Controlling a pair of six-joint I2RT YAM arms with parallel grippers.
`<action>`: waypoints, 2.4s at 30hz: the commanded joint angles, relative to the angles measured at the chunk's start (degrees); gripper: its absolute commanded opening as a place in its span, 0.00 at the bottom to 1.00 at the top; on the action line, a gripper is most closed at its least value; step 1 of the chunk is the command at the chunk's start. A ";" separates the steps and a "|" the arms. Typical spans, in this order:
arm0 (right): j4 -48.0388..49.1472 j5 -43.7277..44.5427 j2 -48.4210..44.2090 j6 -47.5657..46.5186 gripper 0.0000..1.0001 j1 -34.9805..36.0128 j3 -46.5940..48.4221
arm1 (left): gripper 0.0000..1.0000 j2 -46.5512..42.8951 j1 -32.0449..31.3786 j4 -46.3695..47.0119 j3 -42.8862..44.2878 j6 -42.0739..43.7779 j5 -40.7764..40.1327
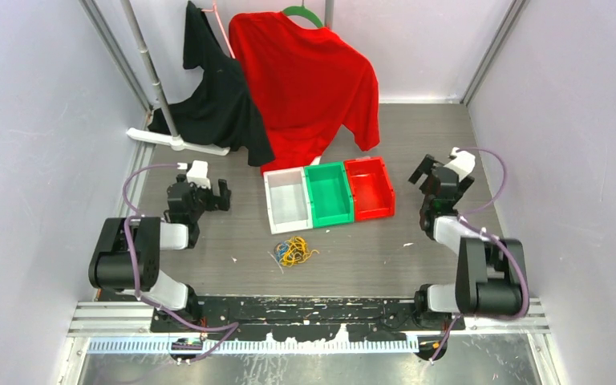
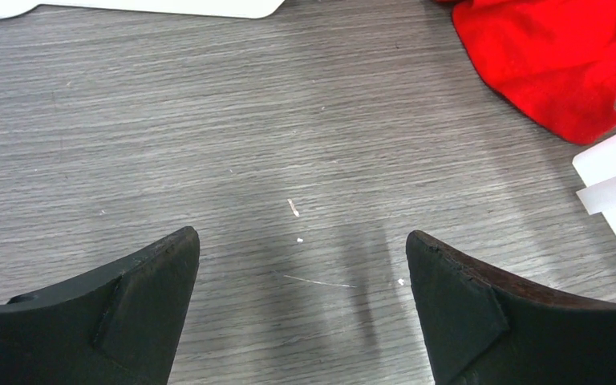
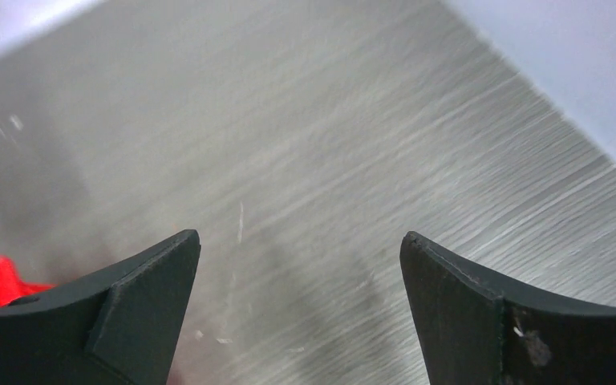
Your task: Untangle the cables
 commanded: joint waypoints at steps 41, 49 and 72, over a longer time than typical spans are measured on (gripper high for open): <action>-37.52 -11.06 4.65 14.86 0.55 66.51 26.50 | 0.83 -20.27 -7.39 -88.52 28.68 17.54 32.72; -37.99 -13.12 11.46 13.42 0.31 67.05 30.78 | 0.75 -20.91 -7.39 -89.66 29.03 18.15 34.21; -39.33 -16.63 -1.24 17.03 0.01 67.07 29.50 | 0.65 -20.93 -17.60 -92.39 33.52 16.12 35.10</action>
